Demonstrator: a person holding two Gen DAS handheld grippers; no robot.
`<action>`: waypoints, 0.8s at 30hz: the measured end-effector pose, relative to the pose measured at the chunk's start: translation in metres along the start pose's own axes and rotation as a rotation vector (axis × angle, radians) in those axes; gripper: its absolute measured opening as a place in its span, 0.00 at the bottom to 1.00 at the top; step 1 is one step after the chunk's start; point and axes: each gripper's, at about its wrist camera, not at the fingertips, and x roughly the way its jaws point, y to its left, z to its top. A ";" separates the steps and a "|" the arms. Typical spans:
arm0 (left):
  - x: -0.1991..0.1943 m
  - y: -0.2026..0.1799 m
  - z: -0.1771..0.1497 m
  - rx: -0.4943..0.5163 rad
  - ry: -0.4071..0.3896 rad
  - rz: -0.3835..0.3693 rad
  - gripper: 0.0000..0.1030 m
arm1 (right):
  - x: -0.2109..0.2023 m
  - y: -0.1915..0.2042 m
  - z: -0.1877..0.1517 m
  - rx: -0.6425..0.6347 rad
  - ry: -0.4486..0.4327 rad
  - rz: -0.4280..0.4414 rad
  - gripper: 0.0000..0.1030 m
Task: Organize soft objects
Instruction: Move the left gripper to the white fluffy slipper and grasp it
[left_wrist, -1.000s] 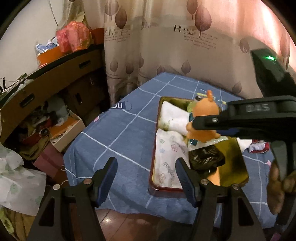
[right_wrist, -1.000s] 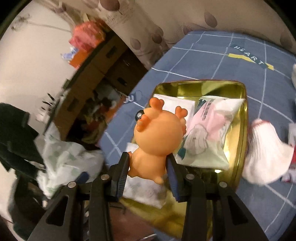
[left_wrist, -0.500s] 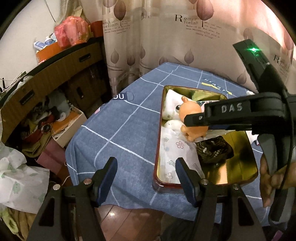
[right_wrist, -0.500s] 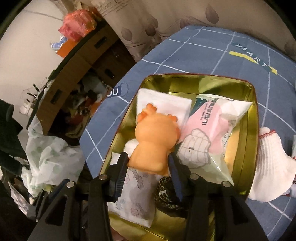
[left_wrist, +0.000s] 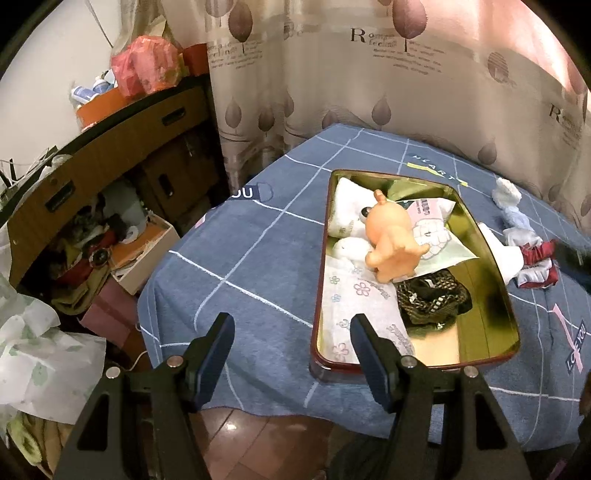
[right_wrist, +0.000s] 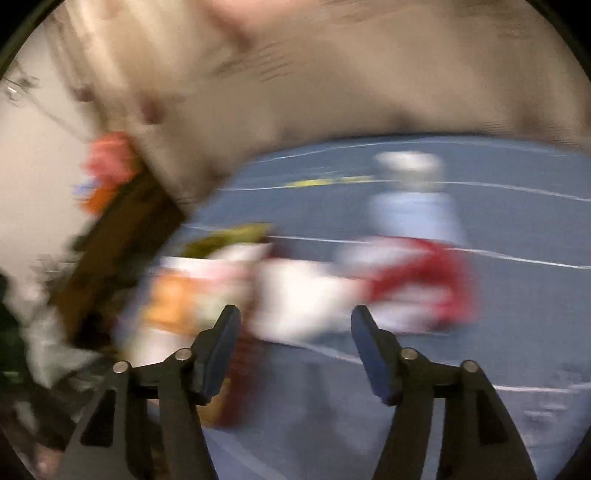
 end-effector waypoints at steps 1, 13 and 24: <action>-0.001 -0.001 0.000 0.005 -0.002 0.004 0.65 | -0.007 -0.024 -0.007 -0.003 0.009 -0.087 0.60; -0.036 -0.040 0.004 0.145 -0.108 0.026 0.65 | -0.059 -0.191 -0.045 0.036 0.027 -0.540 0.76; -0.055 -0.141 0.032 0.304 -0.097 -0.209 0.65 | -0.052 -0.192 -0.050 0.032 0.068 -0.487 0.95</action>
